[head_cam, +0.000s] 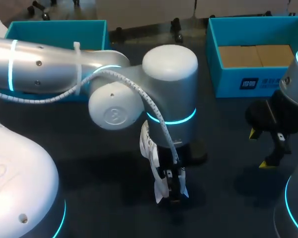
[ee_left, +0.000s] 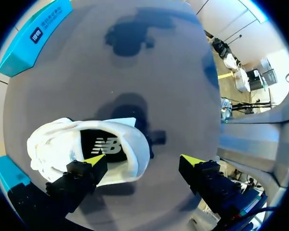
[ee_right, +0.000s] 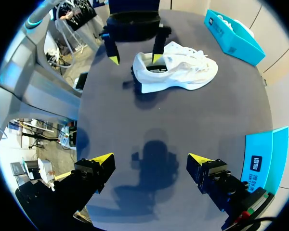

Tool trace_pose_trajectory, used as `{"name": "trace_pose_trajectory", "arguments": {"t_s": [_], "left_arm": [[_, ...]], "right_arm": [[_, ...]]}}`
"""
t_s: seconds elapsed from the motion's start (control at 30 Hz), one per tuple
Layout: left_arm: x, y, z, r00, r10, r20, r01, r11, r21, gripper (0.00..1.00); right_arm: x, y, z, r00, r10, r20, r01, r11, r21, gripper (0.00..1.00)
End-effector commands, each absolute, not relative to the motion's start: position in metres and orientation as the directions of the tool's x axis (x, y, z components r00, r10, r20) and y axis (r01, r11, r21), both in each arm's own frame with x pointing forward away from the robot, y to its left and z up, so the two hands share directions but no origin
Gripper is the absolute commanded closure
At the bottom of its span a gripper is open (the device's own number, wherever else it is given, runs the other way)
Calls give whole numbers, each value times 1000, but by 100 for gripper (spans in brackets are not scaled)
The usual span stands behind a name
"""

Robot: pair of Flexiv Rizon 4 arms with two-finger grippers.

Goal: Take the shoe out of the shoebox, open the shoe tongue, remove and reinsert the insole, then place the shoe into the shoebox

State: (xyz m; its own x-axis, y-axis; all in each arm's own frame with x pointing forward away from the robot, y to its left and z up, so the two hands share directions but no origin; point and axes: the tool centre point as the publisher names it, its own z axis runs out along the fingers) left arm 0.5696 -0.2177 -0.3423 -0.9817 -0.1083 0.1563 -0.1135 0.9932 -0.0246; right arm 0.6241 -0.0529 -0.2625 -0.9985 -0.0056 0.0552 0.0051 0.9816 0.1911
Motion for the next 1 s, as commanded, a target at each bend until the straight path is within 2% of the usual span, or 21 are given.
{"name": "trace_pose_trajectory", "arguments": {"t_s": [0.03,0.53,0.7,0.73,0.83,0.87,0.93,1.0], "left_arm": [[564,-233,-357,-983,-112,145,-112,994,3,0],[558,-228,-380,-987,-142,76,-142,990,4,0],[558,-225,-384,-986,-153,60,-152,988,11,9],[559,-225,-385,-985,-164,49,-164,986,14,15],[561,-225,-388,-984,-171,46,-170,985,21,48],[562,-226,-389,-984,-175,42,-174,984,26,53],[564,-226,-391,-983,-180,43,-179,983,30,57],[566,-227,-392,-982,-187,42,-185,982,32,72]], "right_arm": [[624,-53,-264,-999,-6,53,5,982,190,0],[624,-53,-264,-999,-6,53,5,982,190,0],[624,-53,-264,-999,-6,53,5,982,190,0],[624,-53,-264,-999,-6,53,5,982,190,0],[624,-53,-264,-999,-6,53,5,982,190,0],[624,-53,-264,-999,-6,53,5,982,190,0],[624,-53,-264,-999,-6,53,5,982,190,0],[624,-53,-264,-999,-6,53,5,982,190,0]]}}
